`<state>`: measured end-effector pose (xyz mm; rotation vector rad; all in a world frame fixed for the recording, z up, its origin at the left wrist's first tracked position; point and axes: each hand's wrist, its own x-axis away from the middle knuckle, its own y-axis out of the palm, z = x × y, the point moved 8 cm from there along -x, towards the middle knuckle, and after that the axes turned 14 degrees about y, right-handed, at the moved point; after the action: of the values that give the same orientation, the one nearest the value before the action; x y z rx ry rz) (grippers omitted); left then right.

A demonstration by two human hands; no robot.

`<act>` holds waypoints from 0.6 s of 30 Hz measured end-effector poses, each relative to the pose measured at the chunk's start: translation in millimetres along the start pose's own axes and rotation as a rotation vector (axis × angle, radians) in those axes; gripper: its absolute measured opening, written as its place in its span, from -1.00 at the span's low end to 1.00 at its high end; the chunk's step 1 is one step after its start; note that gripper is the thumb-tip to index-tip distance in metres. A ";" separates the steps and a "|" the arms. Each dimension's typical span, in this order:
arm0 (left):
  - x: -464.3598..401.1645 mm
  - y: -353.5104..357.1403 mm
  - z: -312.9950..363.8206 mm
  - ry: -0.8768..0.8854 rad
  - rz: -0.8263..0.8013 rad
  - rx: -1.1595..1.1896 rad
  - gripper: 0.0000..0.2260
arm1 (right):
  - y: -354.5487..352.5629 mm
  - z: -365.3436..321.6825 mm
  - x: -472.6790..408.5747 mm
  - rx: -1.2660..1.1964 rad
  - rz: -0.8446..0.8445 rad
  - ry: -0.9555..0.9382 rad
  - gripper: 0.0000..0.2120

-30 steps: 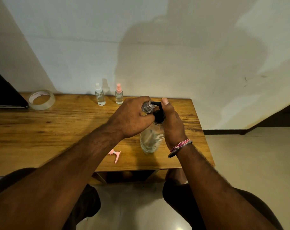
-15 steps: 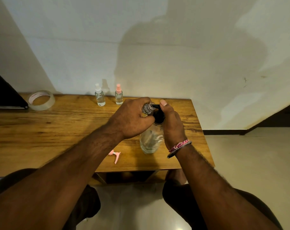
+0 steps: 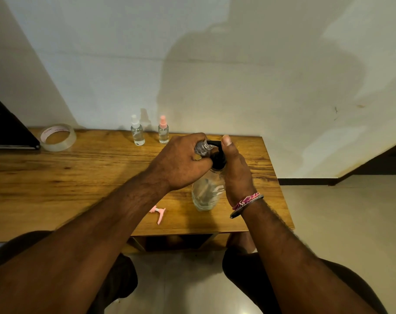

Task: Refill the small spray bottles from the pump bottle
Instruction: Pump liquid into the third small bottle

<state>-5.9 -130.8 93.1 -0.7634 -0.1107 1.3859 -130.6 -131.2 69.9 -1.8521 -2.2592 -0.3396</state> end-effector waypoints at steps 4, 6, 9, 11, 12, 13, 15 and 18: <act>0.1 0.2 -0.3 -0.003 -0.001 0.009 -0.82 | -0.6 0.9 -1.4 0.009 0.013 -0.006 -0.53; 0.3 0.4 0.6 0.006 0.000 0.016 -0.87 | -1.2 0.6 -1.3 0.008 0.021 -0.005 -0.53; 0.8 0.6 0.7 0.008 -0.003 0.025 -0.93 | -1.5 -0.3 -0.7 -0.007 0.024 -0.005 -0.57; 0.6 0.6 0.9 0.007 -0.003 0.013 -0.87 | -2.2 1.5 -0.9 -0.013 0.036 0.009 -0.59; 0.7 0.6 1.0 0.005 -0.004 0.006 -0.84 | -3.7 3.5 -1.6 -0.021 0.055 0.025 -0.58; 0.8 0.6 0.6 0.000 -0.003 0.002 -0.81 | -5.9 6.1 -2.8 -0.032 0.078 0.041 -0.57; 1.0 0.9 -0.2 -0.004 -0.003 -0.001 -0.80 | -7.8 9.1 -4.8 -0.034 0.103 0.055 -0.52; 1.1 0.9 -0.5 -0.005 0.000 0.004 -0.79 | -7.6 9.1 -5.2 -0.027 0.098 0.050 -0.52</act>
<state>-6.2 -130.0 91.8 -0.7563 -0.1122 1.3879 -137.2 -134.8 59.3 -1.9377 -2.1334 -0.3977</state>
